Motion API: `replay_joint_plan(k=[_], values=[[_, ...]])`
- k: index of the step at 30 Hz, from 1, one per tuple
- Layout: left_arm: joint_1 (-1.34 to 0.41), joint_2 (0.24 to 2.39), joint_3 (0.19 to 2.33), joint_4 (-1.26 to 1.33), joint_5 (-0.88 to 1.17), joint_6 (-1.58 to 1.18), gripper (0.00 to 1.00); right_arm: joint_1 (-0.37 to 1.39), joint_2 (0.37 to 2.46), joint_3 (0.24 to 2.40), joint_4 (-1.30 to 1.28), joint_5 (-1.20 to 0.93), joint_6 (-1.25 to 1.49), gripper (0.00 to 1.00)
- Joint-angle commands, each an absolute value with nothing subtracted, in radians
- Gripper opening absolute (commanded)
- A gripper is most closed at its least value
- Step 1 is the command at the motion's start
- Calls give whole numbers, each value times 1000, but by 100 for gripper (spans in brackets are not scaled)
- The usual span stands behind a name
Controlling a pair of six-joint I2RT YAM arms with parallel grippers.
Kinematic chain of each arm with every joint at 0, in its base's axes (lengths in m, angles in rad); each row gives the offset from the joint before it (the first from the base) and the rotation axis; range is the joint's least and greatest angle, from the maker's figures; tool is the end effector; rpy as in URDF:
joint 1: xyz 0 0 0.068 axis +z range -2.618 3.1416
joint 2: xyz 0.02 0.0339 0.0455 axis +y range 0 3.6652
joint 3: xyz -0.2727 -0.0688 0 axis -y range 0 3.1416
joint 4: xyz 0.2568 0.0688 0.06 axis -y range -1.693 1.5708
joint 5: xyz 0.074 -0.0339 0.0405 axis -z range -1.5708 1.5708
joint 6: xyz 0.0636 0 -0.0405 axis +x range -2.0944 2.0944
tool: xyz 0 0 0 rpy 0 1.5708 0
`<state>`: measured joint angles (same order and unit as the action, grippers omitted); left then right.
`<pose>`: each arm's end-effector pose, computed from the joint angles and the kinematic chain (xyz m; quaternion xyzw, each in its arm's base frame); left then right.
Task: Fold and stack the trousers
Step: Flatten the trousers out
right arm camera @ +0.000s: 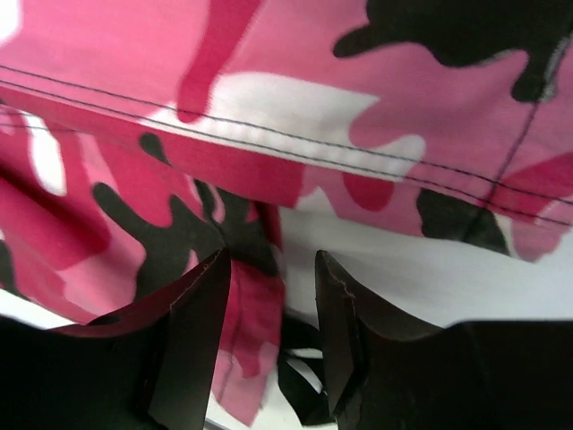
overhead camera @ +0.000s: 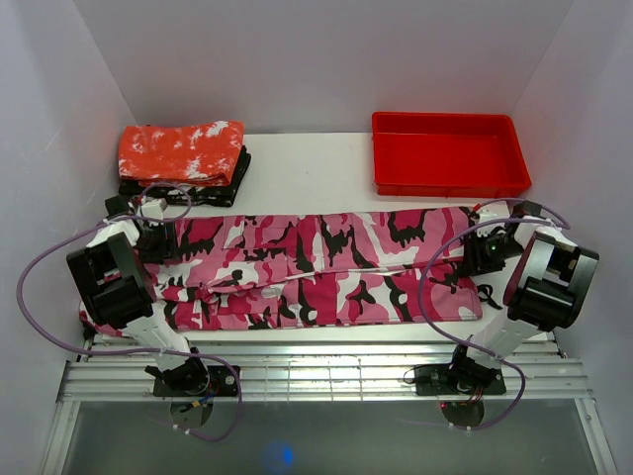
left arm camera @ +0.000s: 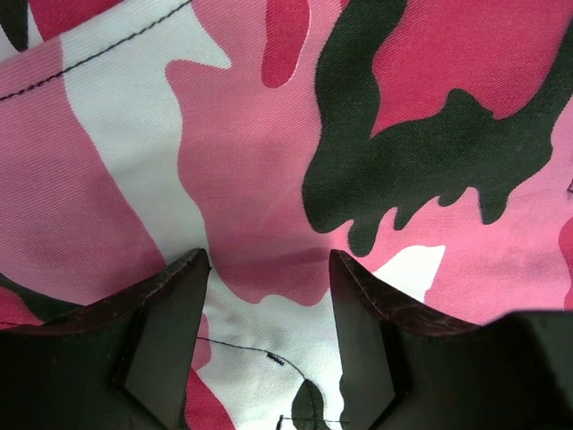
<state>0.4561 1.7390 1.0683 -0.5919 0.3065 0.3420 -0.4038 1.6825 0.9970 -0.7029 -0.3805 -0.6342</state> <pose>0.3181 0.1347 0.1415 -0.0323 0.9763 -0.0801 0.1984 0.2955 -0.1006 0.1375 -0.1295 0.9694 0.1192 0.1711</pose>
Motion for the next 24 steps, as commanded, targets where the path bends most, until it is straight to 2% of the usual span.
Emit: replay_joint_plan(k=[1,4,6,7,8,9,10,18,21,24], values=[[460,1715,1037,-618,334,325,67,-396,1692,974,-637,-494,-580,50],[460,1713,1043,-623,337,322,67,-387,1690,956,-623,-505,-574,51],[460,1713,1048,-623,339,316,68,-387,1686,934,-603,-500,-571,46],[460,1715,1052,-623,341,313,68,-388,1684,931,-597,-497,-569,40],[460,1715,1054,-623,339,311,68,-388,1681,928,-598,-495,-571,21],[460,1717,1055,-624,337,310,68,-391,1675,925,-603,-494,-571,10],[460,1718,1057,-627,336,310,68,-399,1655,925,-609,-480,-572,8],[460,1707,1043,-623,342,313,68,-604,1506,983,-704,-364,-747,8],[460,1700,1037,-623,367,319,68,-689,1526,1032,-710,-327,-790,8],[460,1698,1045,-649,423,330,71,-698,1578,1075,-729,-322,-825,8]])
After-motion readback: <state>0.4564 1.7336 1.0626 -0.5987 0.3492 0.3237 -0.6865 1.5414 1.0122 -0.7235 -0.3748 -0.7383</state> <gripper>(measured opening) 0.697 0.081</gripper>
